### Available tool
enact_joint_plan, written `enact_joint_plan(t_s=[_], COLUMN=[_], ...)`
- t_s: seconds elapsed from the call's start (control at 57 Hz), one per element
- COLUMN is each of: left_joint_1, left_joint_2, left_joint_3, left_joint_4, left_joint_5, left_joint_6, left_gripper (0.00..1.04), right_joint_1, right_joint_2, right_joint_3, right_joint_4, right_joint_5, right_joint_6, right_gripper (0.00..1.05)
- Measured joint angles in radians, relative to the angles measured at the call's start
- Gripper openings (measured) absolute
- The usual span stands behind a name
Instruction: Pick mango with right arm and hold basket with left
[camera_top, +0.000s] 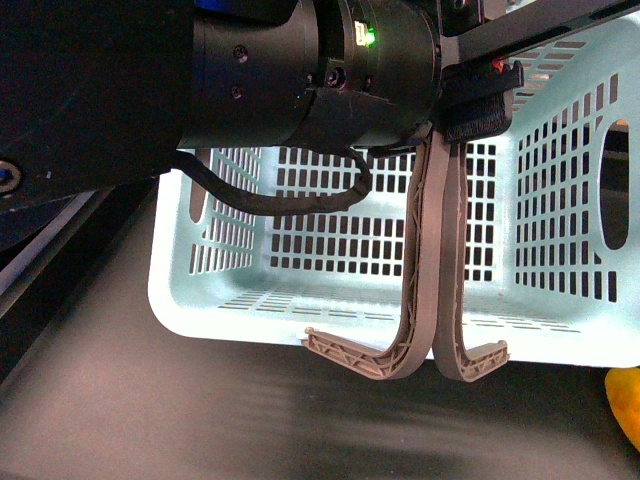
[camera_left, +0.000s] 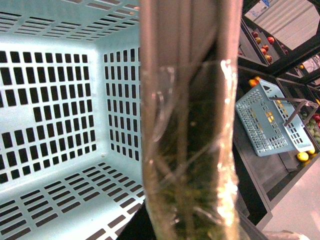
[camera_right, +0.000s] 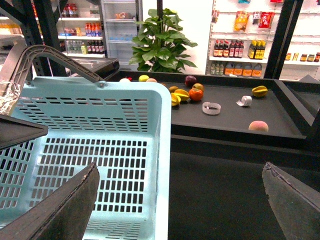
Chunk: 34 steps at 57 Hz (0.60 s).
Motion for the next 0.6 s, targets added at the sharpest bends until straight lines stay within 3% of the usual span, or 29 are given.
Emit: enact_joint_plan(t_s=[0.596], left_joint_1=[0.002], left_joint_2=[-0.001], left_joint_3=[0.0], left_joint_4=[0.0], left_joint_5=[-0.003], left_joint_6=[0.0], left_gripper=[0.06], right_joint_1=[0.0], right_joint_2=[0.0], right_joint_3=[0.0], right_joint_4=[0.0], right_joint_5=[0.0], right_joint_6=[0.0], right_gripper=[0.97])
